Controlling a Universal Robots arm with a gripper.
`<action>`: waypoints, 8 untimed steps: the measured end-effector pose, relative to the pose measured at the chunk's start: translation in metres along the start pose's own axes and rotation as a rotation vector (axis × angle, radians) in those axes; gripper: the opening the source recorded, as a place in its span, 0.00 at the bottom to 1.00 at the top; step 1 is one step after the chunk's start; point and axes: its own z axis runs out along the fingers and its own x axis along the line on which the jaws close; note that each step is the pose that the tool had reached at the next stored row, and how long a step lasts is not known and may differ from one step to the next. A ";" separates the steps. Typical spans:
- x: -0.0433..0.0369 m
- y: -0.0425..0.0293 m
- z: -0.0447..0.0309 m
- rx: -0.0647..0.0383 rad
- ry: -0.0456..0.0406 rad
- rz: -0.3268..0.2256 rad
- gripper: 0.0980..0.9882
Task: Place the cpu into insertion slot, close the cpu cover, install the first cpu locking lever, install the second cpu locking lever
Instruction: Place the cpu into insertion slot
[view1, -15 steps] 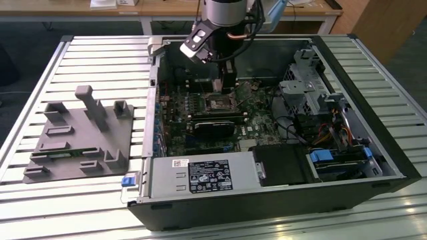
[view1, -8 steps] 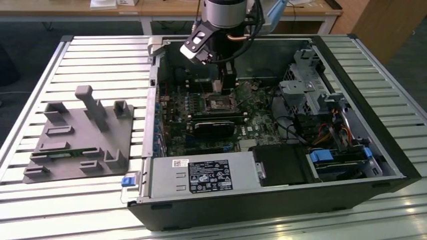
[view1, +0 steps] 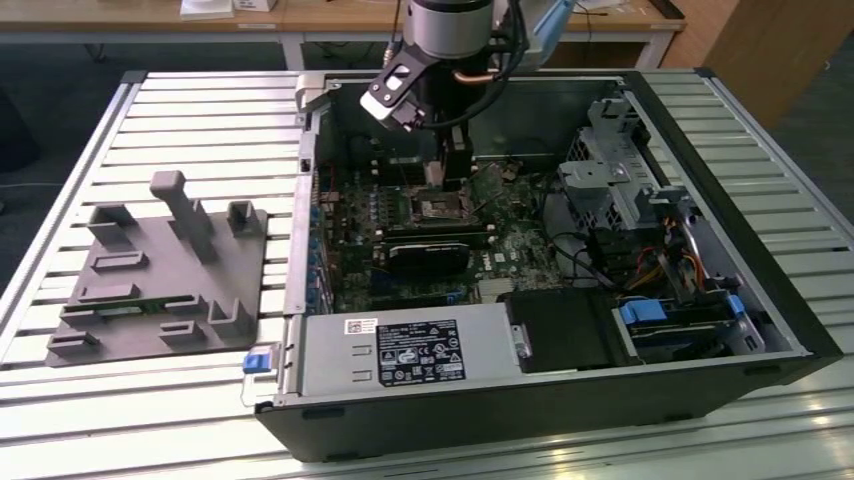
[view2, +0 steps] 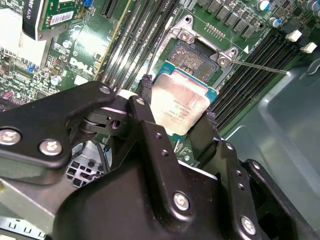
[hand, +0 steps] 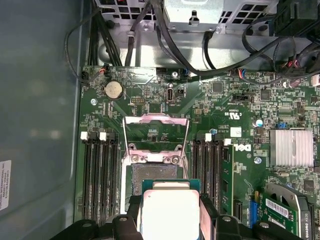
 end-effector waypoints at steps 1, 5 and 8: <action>0.0000 0.0000 0.0003 0.000 0.0001 0.000 0.50; 0.0000 -0.0001 0.0012 0.000 0.0000 0.000 0.50; 0.0000 -0.0001 0.0020 0.000 0.0002 0.000 0.50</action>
